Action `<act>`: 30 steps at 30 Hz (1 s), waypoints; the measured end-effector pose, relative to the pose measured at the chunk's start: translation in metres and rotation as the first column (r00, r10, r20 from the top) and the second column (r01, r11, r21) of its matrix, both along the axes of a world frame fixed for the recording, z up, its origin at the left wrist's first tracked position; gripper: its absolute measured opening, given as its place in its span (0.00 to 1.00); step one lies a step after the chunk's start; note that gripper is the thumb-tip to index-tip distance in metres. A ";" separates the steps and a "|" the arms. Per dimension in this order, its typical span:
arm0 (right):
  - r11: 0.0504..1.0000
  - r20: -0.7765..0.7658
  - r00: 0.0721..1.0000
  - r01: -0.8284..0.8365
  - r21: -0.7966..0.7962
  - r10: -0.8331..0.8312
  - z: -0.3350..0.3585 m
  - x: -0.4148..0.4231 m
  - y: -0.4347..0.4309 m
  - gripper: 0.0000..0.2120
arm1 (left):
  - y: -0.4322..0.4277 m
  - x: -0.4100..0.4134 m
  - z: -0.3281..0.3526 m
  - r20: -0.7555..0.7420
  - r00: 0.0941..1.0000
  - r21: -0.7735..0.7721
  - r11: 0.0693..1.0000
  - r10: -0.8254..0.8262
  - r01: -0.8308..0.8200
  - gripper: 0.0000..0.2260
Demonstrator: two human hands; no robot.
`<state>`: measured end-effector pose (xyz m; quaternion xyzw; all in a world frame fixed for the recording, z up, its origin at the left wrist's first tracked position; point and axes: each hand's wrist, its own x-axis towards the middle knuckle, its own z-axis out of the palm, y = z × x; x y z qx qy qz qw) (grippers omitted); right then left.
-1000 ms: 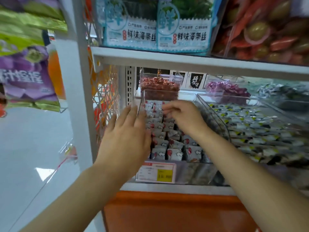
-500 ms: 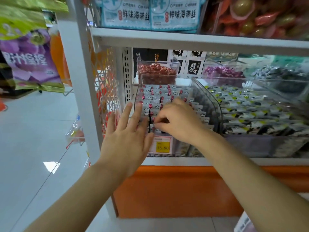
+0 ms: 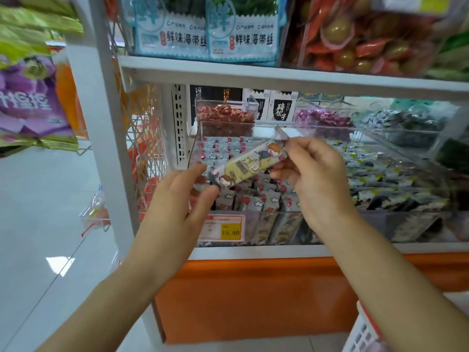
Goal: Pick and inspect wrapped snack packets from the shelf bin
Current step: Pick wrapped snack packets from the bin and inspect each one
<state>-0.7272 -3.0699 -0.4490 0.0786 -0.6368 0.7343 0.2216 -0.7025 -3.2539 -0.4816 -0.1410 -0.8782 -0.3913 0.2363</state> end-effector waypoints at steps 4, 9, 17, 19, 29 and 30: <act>0.974 0.070 0.984 -0.147 -0.175 0.161 -0.008 0.006 0.001 0.10 | 0.004 -0.001 0.000 0.082 0.990 0.293 0.952 -0.116 0.088 0.09; 0.979 0.074 0.978 -0.191 -0.072 0.196 -0.013 0.007 0.003 0.06 | -0.001 -0.005 0.000 0.231 0.944 0.588 0.807 -0.235 0.057 0.09; 0.969 0.162 0.957 -0.227 -0.101 0.241 -0.017 0.006 0.003 0.05 | 0.000 -0.009 0.005 0.218 0.892 0.812 0.580 -0.395 0.058 0.18; 0.953 0.175 0.943 -0.254 -0.167 0.282 -0.018 0.005 0.004 0.04 | 0.001 -0.011 0.005 0.215 0.895 0.816 0.576 -0.391 0.055 0.14; 0.908 0.222 0.911 -0.268 -0.323 0.348 -0.022 0.004 0.009 0.05 | 0.000 -0.009 0.003 0.158 0.930 0.770 0.632 -0.332 0.094 0.11; 0.907 0.217 0.913 -0.265 -0.327 0.345 -0.022 0.004 0.010 0.06 | 0.001 -0.008 0.003 0.156 0.924 0.781 0.617 -0.349 0.101 0.11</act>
